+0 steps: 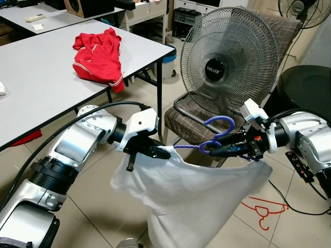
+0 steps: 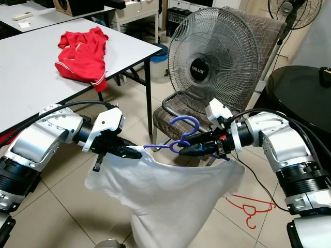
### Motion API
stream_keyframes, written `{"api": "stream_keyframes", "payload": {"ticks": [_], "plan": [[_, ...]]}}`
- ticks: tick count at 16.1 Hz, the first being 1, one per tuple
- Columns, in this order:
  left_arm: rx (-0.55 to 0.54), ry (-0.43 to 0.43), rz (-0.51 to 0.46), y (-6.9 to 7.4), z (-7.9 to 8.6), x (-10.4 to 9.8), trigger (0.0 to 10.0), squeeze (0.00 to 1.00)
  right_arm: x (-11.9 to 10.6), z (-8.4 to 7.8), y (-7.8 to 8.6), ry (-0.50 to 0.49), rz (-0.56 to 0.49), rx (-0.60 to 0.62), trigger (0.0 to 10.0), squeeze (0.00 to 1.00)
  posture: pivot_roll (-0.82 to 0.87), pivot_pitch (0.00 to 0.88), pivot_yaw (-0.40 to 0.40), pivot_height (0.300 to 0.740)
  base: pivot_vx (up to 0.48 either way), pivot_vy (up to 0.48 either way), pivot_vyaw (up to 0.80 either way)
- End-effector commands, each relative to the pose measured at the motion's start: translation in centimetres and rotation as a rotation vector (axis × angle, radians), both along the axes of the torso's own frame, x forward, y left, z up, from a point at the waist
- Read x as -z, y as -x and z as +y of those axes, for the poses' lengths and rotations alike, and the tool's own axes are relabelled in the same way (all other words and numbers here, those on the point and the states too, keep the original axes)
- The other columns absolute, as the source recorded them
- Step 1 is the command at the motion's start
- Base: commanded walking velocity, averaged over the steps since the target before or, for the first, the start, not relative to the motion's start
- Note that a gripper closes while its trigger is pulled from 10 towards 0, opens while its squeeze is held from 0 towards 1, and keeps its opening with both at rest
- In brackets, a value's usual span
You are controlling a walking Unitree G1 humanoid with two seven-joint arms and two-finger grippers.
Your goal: Hang hanger
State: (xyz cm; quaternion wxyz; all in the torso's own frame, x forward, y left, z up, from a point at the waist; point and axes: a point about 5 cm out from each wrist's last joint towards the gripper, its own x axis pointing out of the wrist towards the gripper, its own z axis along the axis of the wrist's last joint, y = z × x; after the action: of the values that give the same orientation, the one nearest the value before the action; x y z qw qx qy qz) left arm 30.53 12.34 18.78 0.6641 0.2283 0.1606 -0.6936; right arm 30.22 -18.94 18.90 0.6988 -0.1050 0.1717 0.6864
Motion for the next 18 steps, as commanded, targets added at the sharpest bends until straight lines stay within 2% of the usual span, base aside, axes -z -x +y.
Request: {"api": "stream_keyframes", "payload": {"ticks": [1,5,10,11,12,13,14,17,18], "plan": [[0.026,0.019,-0.046,0.0,-0.6,-1.2,0.0,0.0,-0.2,0.1,-0.1,0.006,-0.012,-0.003,0.0,0.0,0.01,0.0,-0.04,0.74,0.0,0.0,0.0],[0.024,0.035,-0.057,-0.1,-0.6,-1.5,0.0,0.0,-0.1,0.3,0.1,-0.058,0.012,0.049,0.0,0.0,0.01,0.0,-0.035,0.74,0.0,0.0,0.0],[0.041,0.08,-0.072,-0.3,-0.6,-2.1,0.0,0.0,-0.2,0.4,0.5,-0.076,0.017,0.06,0.0,0.0,0.01,0.0,-0.023,0.74,0.0,0.0,0.0],[0.031,0.098,-0.072,-0.4,-0.6,-2.2,8.1,0.0,-0.3,0.3,0.5,-0.087,0.018,0.059,0.0,0.0,0.01,0.0,-0.023,0.74,0.0,0.0,0.0],[0.039,0.142,-0.052,-0.4,-0.8,-2.6,10.0,0.0,-0.4,0.2,0.7,-0.091,0.021,0.054,0.0,0.0,0.01,0.0,-0.023,0.74,0.0,0.0,0.0],[0.064,0.184,-0.034,-0.3,-0.8,-3.0,10.0,0.87,-0.4,0.1,0.9,-0.093,0.024,0.051,0.0,0.0,0.01,0.0,-0.018,0.74,0.0,0.0,0.0],[0.094,0.221,-0.006,-0.1,-0.9,-3.4,10.0,1.0,-0.3,0.1,1.0,-0.084,0.028,0.053,0.0,0.0,0.01,0.0,-0.013,0.74,0.0,0.0,0.0],[0.145,0.223,-0.013,0.1,-0.7,-3.7,10.0,1.0,0.0,-0.3,1.3,-0.031,0.013,0.061,0.0,0.0,0.0,0.0,-0.007,0.74,0.0,0.0,0.0],[0.159,0.209,-0.014,0.2,-0.6,-3.5,10.0,0.27,-0.1,-0.4,1.4,-0.038,0.019,0.07,0.0,0.0,0.0,0.0,-0.005,0.74,0.0,0.0,0.0]]}}
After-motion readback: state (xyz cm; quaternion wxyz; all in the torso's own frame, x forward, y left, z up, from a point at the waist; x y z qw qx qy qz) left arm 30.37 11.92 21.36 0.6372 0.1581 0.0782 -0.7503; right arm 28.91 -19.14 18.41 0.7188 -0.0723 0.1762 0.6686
